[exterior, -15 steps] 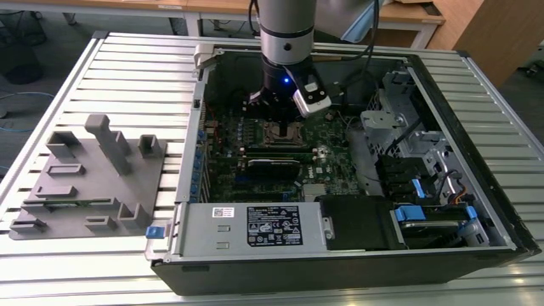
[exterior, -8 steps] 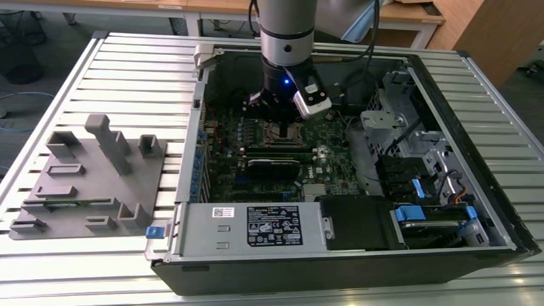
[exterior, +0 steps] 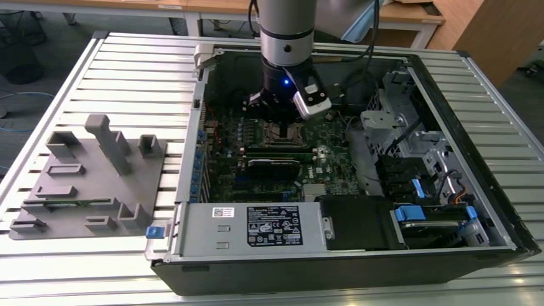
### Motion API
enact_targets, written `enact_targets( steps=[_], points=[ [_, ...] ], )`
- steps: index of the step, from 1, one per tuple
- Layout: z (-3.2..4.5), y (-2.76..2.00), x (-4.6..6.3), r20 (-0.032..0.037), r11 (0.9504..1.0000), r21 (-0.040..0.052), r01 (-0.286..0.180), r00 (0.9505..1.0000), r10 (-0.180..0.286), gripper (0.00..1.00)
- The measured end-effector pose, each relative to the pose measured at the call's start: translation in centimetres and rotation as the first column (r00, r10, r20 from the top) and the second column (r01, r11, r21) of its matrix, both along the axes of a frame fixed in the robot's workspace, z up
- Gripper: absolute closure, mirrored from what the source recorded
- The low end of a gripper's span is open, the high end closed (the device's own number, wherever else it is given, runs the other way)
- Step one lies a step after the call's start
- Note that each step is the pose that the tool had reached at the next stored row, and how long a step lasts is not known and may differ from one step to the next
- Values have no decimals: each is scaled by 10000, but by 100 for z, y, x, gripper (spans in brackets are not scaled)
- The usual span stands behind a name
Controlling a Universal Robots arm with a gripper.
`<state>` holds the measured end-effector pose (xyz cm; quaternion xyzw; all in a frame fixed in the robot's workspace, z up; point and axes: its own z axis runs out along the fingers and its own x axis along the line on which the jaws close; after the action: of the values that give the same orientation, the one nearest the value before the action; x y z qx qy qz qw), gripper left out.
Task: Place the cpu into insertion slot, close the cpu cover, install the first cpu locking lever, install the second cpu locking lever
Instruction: 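Install the second cpu locking lever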
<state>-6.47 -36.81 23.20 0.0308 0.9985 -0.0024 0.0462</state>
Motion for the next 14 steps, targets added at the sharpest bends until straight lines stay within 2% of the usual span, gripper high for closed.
enact_targets(
  steps=[8, 9, 10, 12, 13, 14],
  points=[
    [-2, 0, -17, -11, 10000, -2, 0, 10000, 0, 89],
    [-5, 0, -17, -79, 10000, 1, 0, 10000, 0, 89],
    [-7, 0, -16, -205, 10000, 3, 1, 9998, -1, 89],
    [-11, 0, -14, -526, 10000, 2, 1, 9986, -1, 89],
    [-12, 0, -14, -632, 10000, 6, 0, 9980, 0, 89],
    [-11, 0, -15, -658, 10000, 3, 1, 9978, 0, 89]
  ],
)
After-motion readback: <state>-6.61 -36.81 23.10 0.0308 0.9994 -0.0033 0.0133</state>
